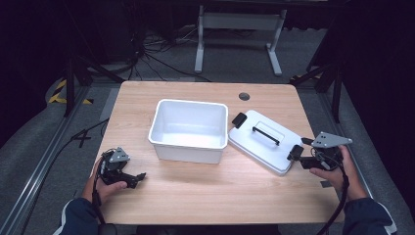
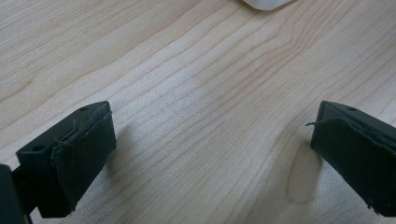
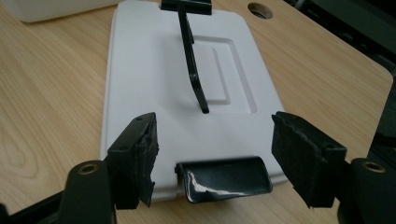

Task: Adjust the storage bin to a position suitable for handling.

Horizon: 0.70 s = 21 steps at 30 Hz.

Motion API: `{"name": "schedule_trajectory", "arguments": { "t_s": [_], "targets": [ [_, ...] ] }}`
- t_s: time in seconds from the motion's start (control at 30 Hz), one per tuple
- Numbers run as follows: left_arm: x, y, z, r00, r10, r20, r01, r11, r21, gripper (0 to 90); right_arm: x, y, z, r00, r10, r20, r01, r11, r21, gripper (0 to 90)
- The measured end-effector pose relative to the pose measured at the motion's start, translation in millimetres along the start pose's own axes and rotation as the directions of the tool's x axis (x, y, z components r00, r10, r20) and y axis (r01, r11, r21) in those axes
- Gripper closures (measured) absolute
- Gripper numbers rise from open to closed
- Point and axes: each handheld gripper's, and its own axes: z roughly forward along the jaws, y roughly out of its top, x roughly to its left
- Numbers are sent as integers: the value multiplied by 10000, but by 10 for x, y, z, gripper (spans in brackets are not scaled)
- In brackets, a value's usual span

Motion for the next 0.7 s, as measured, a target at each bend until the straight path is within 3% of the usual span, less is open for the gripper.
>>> {"name": "schedule_trajectory", "arguments": {
  "t_s": [0.33, 0.4, 0.5, 0.7],
  "targets": [
    [-1, 0, 0, 10000, -14, -6, 14, 10000, 1, 4, 106, -222, -76, 9989, 431, 207, -427, 9989, -194, 312],
    [15, 5, 8, 9998, 171, -76, -172, 9998, -104, 2, 142, -290, -68, 9992, 383, 116, -382, 9992, -79, 311],
    [8, 7, 10, 10000, 10, 5, -10, 10000, -58, 1, 159, -339, -57, 9988, 483, 89, -483, 9988, -31, 311],
    [9, 6, 9, 9999, 87, -68, -87, 9999, -91, 4, 219, -399, -44, 9985, 539, 66, -540, 9985, 122, 308]
  ]
}}
